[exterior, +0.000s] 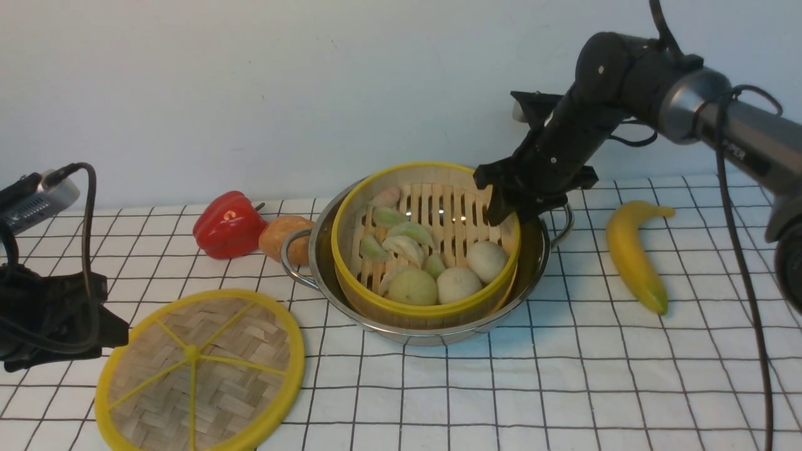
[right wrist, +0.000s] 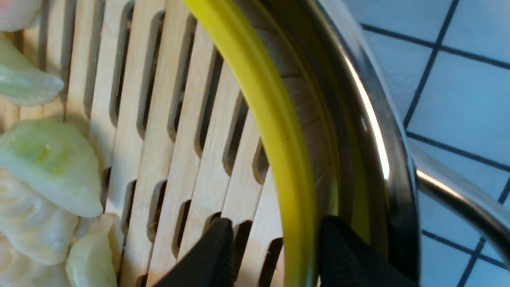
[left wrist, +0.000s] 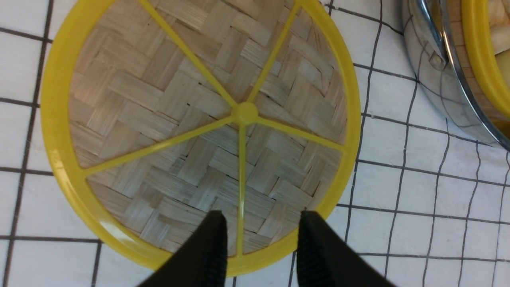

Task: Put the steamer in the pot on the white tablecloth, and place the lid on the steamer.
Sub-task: 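Place the bamboo steamer basket of food into the steel pot with the right gripper, then grasp the bamboo steamer lid lying on the table by its centre knob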

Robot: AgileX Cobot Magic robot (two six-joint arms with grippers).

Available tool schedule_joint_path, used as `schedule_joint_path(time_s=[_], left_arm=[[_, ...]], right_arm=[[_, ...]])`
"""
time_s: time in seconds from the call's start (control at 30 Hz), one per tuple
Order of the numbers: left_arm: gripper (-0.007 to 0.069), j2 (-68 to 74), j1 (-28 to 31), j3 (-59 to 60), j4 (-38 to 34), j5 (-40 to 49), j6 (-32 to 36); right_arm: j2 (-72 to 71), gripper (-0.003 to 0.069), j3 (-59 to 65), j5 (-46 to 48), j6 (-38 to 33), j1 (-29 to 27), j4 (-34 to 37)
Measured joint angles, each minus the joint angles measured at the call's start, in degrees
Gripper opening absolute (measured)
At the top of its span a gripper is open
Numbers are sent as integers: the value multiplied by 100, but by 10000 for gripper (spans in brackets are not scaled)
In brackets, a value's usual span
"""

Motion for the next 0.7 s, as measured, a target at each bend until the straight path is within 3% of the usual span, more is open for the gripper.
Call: schedule_joint_path(time_s=[0.5, 0.63, 0.7], left_arm=[[243, 23, -22, 0, -211, -150, 2], [243, 185, -311, 0, -305, -289, 242], [243, 412, -751, 0, -328, -549, 598]], right_arm=[[-888, 316, -11, 11, 74, 0, -256], [-1333, 309, -11, 18, 41, -31, -256], [-1890, 272, -11, 27, -14, -111, -243]])
